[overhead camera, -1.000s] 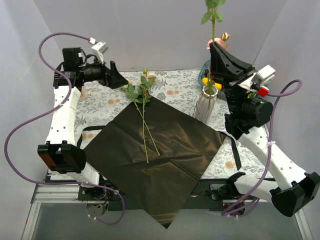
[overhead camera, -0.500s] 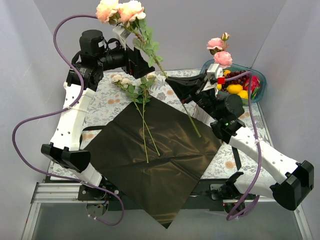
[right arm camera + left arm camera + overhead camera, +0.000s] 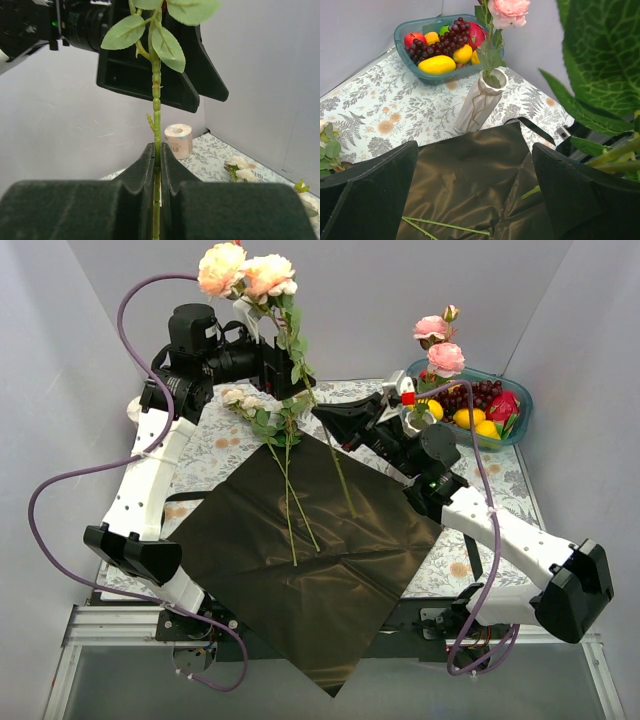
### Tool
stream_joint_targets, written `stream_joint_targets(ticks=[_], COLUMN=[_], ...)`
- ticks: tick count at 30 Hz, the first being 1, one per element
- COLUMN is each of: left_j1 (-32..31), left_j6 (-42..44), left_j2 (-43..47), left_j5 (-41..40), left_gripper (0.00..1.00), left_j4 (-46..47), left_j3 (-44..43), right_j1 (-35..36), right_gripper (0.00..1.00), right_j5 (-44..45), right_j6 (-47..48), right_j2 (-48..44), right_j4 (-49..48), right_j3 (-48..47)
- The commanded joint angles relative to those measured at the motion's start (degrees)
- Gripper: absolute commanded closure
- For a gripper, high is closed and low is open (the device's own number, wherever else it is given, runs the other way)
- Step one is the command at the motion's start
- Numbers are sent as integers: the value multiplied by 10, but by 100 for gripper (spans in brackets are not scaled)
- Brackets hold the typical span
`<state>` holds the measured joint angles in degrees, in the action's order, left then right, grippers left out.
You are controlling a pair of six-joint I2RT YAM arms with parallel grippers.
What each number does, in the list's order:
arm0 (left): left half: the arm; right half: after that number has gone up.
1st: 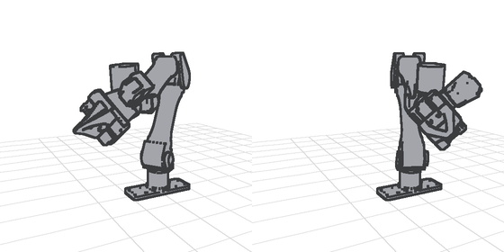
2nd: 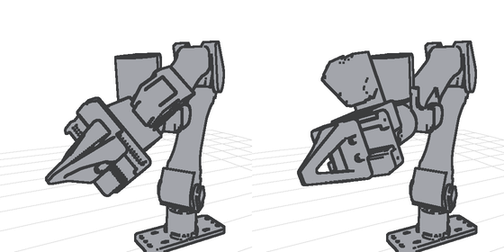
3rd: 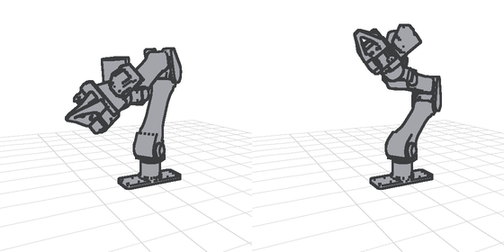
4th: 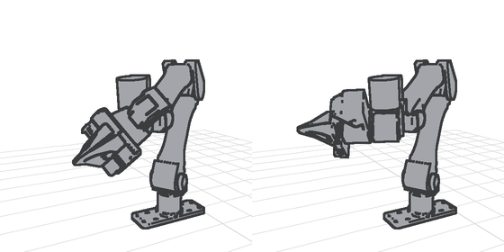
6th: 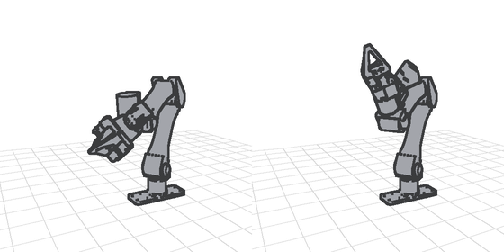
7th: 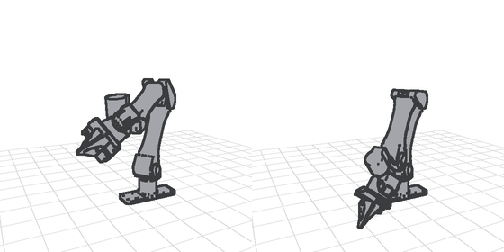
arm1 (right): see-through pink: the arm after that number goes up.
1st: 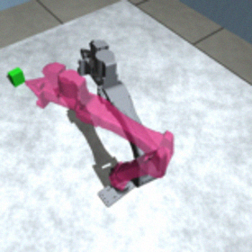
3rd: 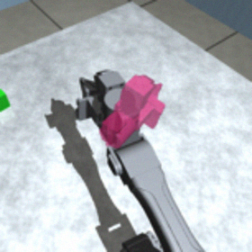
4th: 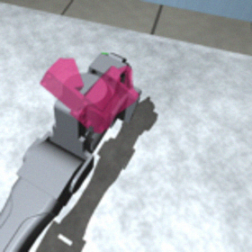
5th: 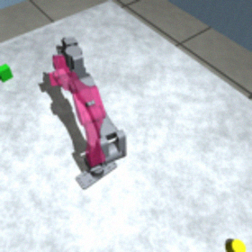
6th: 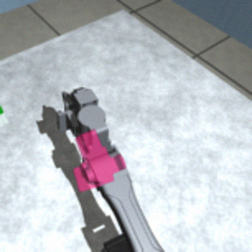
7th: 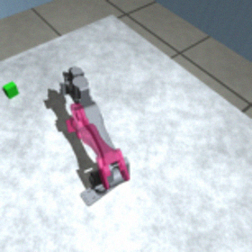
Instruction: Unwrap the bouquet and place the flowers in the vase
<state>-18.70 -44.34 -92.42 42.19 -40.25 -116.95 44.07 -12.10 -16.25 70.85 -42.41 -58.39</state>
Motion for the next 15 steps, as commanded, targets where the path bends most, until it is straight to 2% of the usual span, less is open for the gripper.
stream_joint_targets(ticks=[1,15], left_j1=[-13,-15], left_j6=[0,10], left_j2=[25,37], left_j5=[5,3], left_gripper=[3,3], left_j4=[-5,-7], left_j3=[-7,18], right_j1=[9,12], right_gripper=[99,99], right_j5=[11,47], right_j6=[-2,0], right_j2=[31,54], right_j4=[-48,-76], right_j3=[-35,-73])
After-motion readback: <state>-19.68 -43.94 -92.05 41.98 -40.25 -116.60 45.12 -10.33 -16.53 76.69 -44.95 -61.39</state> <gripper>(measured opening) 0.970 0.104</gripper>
